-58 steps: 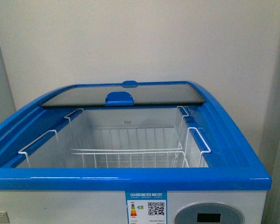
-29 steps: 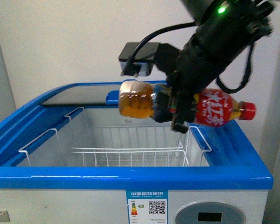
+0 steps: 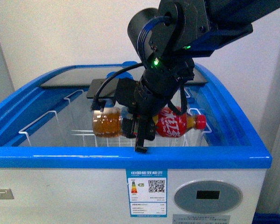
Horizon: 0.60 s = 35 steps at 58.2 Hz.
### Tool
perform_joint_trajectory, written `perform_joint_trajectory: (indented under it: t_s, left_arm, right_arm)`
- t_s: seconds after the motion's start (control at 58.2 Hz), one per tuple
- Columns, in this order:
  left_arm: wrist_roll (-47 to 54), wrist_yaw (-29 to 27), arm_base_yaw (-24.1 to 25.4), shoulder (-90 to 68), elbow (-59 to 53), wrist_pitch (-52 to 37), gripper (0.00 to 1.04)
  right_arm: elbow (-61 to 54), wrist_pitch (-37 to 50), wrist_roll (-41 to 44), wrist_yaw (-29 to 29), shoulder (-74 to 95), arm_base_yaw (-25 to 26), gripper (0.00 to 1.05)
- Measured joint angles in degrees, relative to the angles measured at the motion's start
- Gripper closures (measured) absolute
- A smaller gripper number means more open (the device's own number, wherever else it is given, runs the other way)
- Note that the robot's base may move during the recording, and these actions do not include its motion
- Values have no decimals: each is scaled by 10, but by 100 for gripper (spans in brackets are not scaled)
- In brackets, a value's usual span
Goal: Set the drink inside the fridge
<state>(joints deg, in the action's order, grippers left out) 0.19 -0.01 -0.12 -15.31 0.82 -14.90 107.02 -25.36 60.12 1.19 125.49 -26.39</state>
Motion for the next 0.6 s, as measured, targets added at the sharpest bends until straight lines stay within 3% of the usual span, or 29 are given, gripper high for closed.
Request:
perform_joint_trajectory:
  t_s: [0.137, 0.412, 0.481, 0.601]
  left_arm:
    - [0, 0, 0, 21, 0, 16, 102]
    - [0, 0, 0, 52, 0, 48, 102]
    - [0, 0, 0, 112, 0, 127, 102]
    - [0, 0, 0, 147, 0, 147, 102]
  right_arm:
    - [0, 41, 1, -12, 2, -7, 63]
    - [-6, 75, 5, -5, 3, -12, 23]
    - [-6, 72, 2, 4, -1, -9, 10]
    - [-3, 54, -23, 33, -31, 7, 8]
